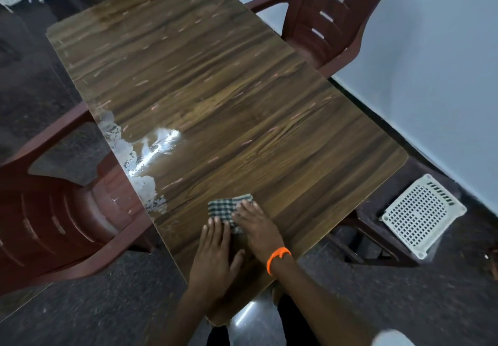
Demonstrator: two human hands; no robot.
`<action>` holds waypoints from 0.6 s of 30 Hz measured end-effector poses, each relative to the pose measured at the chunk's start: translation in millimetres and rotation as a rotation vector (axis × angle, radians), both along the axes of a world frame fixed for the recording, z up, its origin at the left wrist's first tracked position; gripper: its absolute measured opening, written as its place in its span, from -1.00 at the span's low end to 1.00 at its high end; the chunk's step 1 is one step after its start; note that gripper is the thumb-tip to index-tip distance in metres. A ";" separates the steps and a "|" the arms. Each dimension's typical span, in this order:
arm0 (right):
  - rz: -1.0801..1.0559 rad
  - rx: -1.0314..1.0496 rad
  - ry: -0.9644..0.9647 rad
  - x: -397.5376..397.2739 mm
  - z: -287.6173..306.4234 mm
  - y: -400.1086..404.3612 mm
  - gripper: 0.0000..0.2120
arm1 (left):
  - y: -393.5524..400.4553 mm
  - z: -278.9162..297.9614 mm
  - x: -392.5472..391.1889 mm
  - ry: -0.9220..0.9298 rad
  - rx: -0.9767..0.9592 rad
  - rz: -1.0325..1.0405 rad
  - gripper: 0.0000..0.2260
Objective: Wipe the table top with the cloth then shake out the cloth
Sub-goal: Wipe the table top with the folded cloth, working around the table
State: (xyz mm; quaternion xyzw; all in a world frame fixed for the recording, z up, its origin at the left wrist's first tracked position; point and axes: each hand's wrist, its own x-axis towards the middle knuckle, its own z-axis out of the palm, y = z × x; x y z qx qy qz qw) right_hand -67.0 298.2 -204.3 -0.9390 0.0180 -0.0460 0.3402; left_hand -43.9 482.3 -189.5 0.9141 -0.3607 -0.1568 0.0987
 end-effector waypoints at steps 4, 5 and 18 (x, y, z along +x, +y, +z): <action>-0.057 -0.043 -0.010 -23.2 -5.0 -31.6 -0.60 | -28.1 2.1 -13.6 0.030 -0.025 -0.043 -0.35; -0.095 -0.058 0.002 -24.6 -4.6 -42.9 -0.61 | -39.6 3.4 -10.1 0.028 -0.016 -0.058 -0.36; -0.111 -0.010 0.047 60.3 3.7 -52.1 -0.63 | -92.6 12.0 79.7 -0.029 0.089 0.103 -0.33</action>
